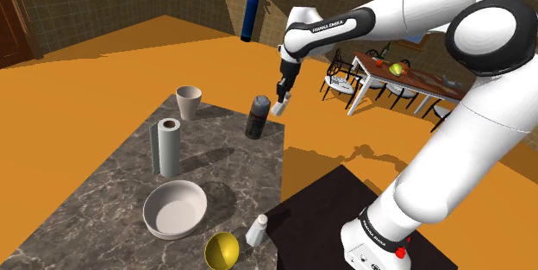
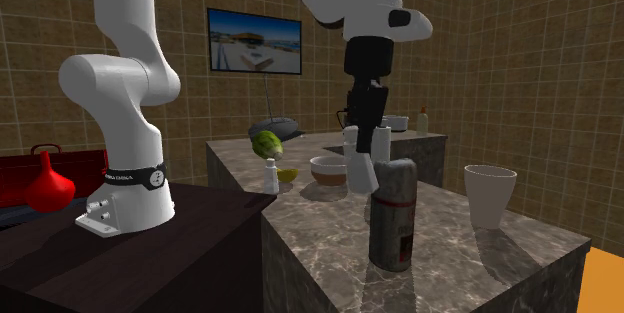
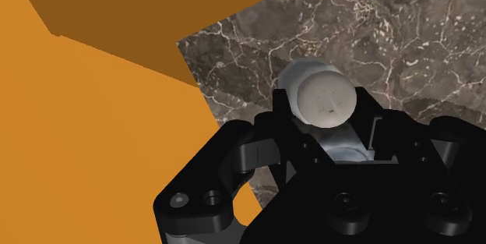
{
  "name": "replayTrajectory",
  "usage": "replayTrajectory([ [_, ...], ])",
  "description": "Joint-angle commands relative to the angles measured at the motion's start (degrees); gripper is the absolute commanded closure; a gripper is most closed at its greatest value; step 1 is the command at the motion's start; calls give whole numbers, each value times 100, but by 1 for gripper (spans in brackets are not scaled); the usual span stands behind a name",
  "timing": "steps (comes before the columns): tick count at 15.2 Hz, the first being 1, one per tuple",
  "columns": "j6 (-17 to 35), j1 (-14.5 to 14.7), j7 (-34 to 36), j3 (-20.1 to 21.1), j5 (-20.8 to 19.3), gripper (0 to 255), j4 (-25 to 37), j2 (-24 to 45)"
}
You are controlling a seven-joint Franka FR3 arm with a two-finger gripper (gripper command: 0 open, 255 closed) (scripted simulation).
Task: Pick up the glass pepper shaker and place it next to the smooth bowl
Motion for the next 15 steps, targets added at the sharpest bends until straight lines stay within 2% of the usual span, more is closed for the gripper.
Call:
replayTrajectory([
  [1,-166,2,-10,1,3,255,101,-65],
  [4,-326,4,-19,3,5,255,192,-133],
  [15,-293,729,1401,766,147,255,-731,-933],
])
